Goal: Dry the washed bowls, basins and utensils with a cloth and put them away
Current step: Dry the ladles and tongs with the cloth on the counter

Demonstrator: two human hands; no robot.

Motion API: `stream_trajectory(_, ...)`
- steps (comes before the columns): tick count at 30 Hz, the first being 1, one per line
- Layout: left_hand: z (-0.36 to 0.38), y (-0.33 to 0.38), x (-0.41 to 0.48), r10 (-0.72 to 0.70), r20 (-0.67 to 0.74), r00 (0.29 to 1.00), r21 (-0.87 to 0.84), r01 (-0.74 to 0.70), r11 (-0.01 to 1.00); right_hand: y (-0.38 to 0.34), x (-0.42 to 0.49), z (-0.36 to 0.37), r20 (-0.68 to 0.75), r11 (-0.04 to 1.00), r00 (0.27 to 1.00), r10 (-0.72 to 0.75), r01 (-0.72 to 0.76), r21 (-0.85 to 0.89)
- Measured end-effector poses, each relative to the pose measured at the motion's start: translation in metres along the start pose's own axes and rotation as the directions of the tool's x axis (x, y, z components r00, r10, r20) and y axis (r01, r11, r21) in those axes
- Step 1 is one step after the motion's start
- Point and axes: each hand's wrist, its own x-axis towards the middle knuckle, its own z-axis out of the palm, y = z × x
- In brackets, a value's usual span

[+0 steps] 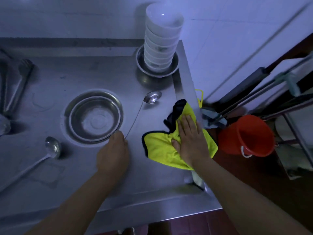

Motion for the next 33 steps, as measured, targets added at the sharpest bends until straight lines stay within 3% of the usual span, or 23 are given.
stream_trajectory(5,0.015,0.017,-0.012,0.085,0.032,0.996,-0.028,-0.085,0.996,-0.005,-0.094,0.006,0.026,0.998,1.0,-0.014,0.012,0.069)
stream_trajectory(14,0.044,0.04,-0.022,0.132,0.197,0.971,-0.021,-0.13,0.991,-0.016,-0.176,0.007,0.043,0.953,0.99,0.135,-0.142,0.268)
stream_trajectory(19,0.047,0.049,-0.015,0.198,0.238,0.951,0.214,-0.251,0.944,-0.03,-0.185,0.011,0.014,0.949,1.0,0.028,-0.031,0.315)
stream_trajectory(22,0.037,0.045,-0.012,0.236,0.286,0.929,0.167,-0.291,0.942,-0.046,-0.186,0.006,0.013,0.944,1.0,-0.014,0.009,0.329)
stream_trajectory(25,0.008,0.018,-0.014,0.205,0.211,0.956,0.08,-0.226,0.971,-0.074,-0.184,-0.001,0.02,0.942,0.997,-0.073,0.062,0.331)
stream_trajectory(28,-0.036,-0.033,-0.022,0.116,0.041,0.992,-0.038,-0.114,0.993,-0.118,-0.178,-0.01,0.062,0.939,0.989,-0.131,0.104,0.327)
stream_trajectory(33,-0.106,-0.155,-0.04,-0.056,-0.109,0.992,-0.022,0.054,0.998,-0.224,-0.156,-0.028,0.158,0.933,0.974,-0.164,0.101,0.344)
